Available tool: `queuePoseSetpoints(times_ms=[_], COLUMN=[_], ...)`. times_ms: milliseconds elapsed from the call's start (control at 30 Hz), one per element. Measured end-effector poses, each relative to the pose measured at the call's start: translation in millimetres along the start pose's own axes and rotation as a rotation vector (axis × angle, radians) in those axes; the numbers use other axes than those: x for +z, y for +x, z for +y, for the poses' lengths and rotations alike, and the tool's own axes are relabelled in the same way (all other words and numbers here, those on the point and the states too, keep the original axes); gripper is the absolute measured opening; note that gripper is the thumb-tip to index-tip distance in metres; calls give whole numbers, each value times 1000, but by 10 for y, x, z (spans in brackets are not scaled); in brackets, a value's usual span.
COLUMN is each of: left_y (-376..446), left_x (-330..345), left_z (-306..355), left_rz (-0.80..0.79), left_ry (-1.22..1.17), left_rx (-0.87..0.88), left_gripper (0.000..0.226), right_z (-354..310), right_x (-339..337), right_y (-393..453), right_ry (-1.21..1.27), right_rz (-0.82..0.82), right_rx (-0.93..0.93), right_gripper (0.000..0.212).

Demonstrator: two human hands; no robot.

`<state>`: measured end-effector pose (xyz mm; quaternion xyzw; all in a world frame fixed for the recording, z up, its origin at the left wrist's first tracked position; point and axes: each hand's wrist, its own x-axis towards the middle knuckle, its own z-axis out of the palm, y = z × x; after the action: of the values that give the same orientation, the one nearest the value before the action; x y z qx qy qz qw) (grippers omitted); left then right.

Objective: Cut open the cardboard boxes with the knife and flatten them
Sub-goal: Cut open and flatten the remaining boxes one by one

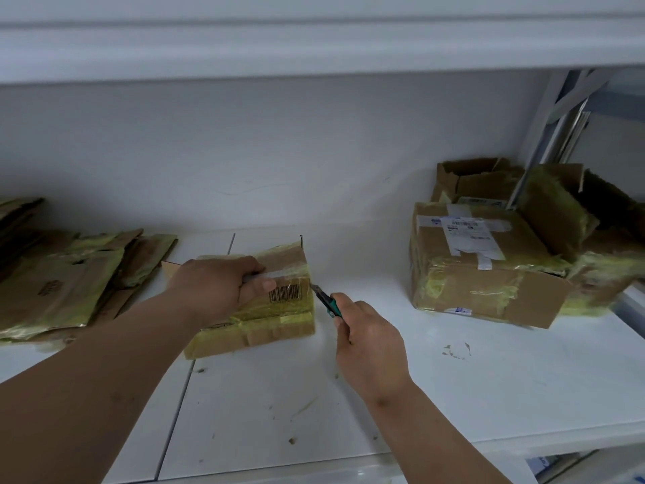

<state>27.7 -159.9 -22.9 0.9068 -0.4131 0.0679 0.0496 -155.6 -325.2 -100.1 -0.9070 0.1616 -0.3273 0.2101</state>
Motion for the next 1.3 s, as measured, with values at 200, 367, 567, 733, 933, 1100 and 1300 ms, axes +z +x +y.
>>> queuePoseSetpoints(times_ms=[200,367,567,733,933,1100,1300], left_y=[-50,14,98,156,178,198,203], left_x=[-40,-159,-304,-244,-248,-234,-194], left_z=[21,-122,-311,-201,-196,-228,-247], left_rz=[-2,-31,-36,-70,-75,-60,-92], left_ry=[26,2,56,61,100,60,-5], left_rx=[2,-94,-102,-74,-49,-24,-88], left_gripper=[91,76,73,68,58,64,73], right_z=[-24,-3,-58,-224,-259,-276,-208], right_x=[-13,-52,-101,-109,-69,-34,-3], right_y=[-50,-155,-29,242,322,332,302], right_ry=[-34,-258,-115,115,135,145,84], right_rz=[-21,-379,-337,-228,-223,-216,-274], right_rx=[-13,-75,67,134,162,170,131], right_gripper=[36,43,41,43,41,32,38])
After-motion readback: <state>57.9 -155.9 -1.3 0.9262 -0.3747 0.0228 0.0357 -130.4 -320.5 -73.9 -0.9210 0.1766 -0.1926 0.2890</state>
